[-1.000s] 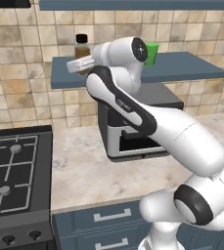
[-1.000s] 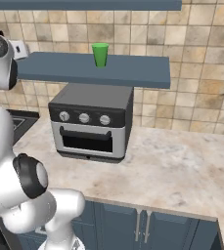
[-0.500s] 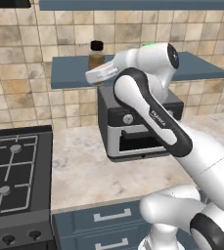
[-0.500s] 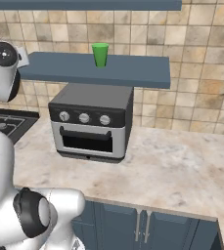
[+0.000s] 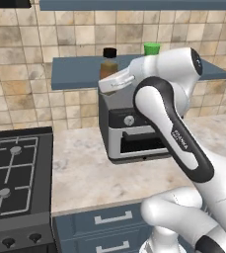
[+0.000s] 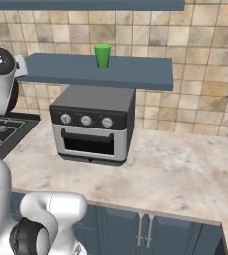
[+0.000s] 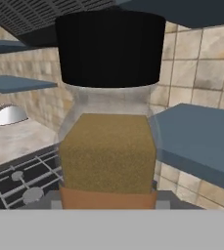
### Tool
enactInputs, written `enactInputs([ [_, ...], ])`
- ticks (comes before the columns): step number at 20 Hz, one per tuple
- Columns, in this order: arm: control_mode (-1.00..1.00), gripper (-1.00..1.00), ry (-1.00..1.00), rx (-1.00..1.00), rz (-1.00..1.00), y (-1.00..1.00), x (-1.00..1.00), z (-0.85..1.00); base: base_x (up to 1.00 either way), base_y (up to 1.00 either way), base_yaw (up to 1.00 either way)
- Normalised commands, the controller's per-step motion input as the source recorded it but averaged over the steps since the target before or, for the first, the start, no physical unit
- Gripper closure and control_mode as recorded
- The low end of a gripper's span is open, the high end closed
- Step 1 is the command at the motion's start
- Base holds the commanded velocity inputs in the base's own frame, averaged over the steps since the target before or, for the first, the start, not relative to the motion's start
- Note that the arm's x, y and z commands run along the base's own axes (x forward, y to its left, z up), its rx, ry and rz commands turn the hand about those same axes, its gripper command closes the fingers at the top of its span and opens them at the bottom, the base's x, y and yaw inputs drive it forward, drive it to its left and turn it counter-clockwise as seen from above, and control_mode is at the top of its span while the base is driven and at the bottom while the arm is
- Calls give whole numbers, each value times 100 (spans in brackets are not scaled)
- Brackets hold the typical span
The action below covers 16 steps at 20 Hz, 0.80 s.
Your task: Take the cinnamon bottle from the cabinet and place it on the dining table, next to the plate with the cupcake. Then take the chocolate from the dining counter and place it on the cupcake plate.
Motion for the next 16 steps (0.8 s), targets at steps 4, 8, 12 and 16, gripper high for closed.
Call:
enactInputs([
  [4,100,100,0,0,0,0,0,0,-7,0,1],
  [8,100,100,0,0,0,0,0,0,-68,0,10],
  [12,100,100,0,0,0,0,0,0,-83,-1,25],
  [16,100,100,0,0,0,0,0,0,-43,-8,83],
])
